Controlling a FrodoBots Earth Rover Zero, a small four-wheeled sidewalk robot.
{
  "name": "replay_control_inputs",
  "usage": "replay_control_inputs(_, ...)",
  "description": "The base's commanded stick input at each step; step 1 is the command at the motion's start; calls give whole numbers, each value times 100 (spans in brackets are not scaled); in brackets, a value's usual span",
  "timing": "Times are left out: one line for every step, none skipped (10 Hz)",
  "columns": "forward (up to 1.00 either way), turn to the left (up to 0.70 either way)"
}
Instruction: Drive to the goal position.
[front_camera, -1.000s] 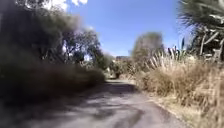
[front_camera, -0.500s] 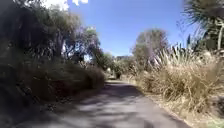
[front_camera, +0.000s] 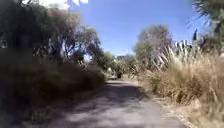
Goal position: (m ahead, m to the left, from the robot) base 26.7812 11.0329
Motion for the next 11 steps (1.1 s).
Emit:
replay_control_inputs(85, 0)
replay_control_inputs(85, 0)
replay_control_inputs(85, 0)
replay_control_inputs(85, 0)
replay_control_inputs(85, 0)
replay_control_inputs(85, 0)
replay_control_inputs(85, 0)
replay_control_inputs(85, 0)
replay_control_inputs(85, 3)
replay_control_inputs(85, 7)
replay_control_inputs(85, 0)
